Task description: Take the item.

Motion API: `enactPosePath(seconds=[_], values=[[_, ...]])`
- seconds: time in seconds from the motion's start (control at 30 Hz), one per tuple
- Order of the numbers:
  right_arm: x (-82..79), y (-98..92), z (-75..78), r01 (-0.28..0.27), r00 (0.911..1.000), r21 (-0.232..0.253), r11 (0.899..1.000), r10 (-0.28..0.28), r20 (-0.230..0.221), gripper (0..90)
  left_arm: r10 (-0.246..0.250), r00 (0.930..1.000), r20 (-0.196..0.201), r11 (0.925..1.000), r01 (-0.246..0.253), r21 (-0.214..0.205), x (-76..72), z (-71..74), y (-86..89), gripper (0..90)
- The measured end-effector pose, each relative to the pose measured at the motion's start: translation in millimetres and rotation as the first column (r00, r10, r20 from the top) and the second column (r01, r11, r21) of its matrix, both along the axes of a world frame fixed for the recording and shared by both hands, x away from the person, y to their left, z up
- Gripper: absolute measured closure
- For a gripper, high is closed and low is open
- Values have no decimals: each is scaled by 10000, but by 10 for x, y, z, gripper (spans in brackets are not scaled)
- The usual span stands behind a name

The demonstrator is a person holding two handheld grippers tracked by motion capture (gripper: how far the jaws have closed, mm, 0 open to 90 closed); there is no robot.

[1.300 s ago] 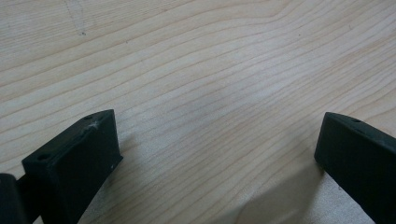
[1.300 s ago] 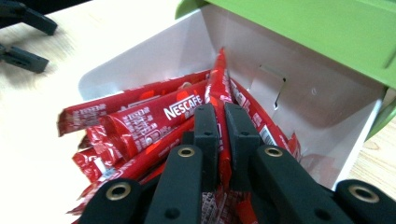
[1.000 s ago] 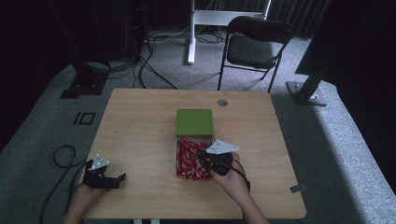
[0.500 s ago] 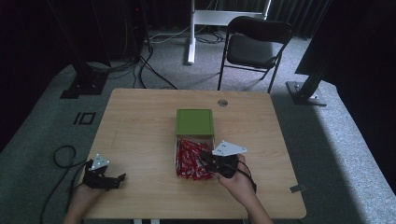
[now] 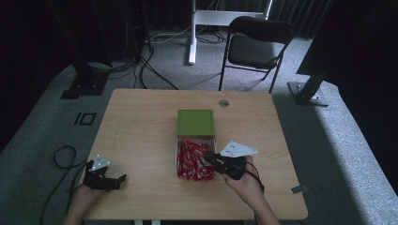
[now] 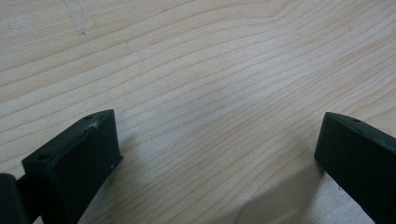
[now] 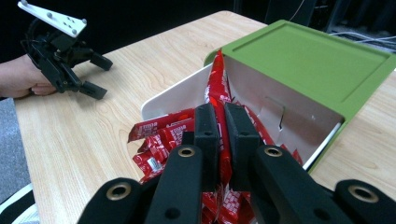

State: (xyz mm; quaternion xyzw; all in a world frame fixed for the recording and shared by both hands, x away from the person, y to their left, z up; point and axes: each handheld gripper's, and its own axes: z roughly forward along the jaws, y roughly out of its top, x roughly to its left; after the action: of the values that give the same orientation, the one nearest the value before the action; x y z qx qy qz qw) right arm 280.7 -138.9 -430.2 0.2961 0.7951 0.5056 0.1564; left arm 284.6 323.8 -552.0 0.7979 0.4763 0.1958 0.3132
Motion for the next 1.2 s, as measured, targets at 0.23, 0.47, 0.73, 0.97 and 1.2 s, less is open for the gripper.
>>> enactPosePath(seconds=[0.23,0.47,0.73,0.97,1.2], values=[[2,-82,78,341,9988,286,9990,-351,345,849,1,10000,0,10000,-1,-1,0,0,0,8],[56,-204,133,957,9931,611,9935,-995,624,849,-4,10000,-9,10000,4,12,0,1,1,8],[147,-356,155,1818,9788,904,9792,-1891,792,849,-5,10000,-8,10000,5,10,0,1,1,8],[252,-483,71,2625,9592,1049,9592,-2712,800,849,0,10000,-5,10000,0,2,0,0,0,8],[343,-584,-84,3272,9399,1120,9383,-3354,645,849,-5,10000,-10,10000,5,8,0,1,1,8]])
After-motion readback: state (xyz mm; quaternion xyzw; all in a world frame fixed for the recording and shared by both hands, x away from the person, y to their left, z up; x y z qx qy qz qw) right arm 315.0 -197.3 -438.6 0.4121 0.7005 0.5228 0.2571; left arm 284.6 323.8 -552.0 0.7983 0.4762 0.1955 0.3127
